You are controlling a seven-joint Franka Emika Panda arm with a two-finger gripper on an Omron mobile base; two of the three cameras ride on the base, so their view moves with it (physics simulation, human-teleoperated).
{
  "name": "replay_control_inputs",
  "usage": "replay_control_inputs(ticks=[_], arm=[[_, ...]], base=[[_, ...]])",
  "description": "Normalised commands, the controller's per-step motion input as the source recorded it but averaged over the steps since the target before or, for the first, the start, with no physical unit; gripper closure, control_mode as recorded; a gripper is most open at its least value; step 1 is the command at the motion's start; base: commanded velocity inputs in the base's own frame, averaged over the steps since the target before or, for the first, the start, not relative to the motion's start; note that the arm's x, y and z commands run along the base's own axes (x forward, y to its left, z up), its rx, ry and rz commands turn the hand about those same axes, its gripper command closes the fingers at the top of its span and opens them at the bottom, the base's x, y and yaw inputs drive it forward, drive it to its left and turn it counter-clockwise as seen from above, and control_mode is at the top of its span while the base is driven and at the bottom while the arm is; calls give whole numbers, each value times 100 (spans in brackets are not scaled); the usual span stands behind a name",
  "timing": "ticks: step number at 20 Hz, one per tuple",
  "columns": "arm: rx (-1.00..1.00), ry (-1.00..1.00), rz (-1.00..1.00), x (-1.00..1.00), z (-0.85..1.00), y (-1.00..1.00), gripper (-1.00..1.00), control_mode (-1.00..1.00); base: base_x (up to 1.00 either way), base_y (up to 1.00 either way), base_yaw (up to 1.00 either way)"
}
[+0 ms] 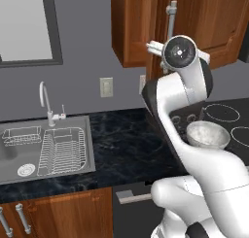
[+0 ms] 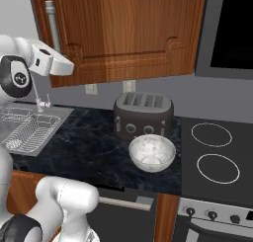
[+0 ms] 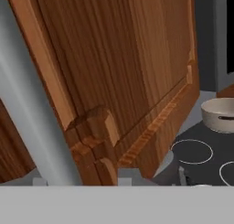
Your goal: Open the cabinet and move the ladle to the pot. Then close the cabinet.
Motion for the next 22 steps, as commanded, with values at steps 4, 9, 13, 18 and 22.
replay_control_inputs(ticks=[4,9,13,18,22], arm=[[17,-18,0,-100,0,-100,100,-100],[17,-12,0,-100,9,-100,100,-100],[19,0,-4,-98,14,-100,100,-100],[5,5,-3,-49,0,24,-100,-100],[2,-1,-7,-70,11,5,-100,-100]], base=[[0,0,0],[0,0,0],[0,0,0],[0,0,0],[0,0,0]])
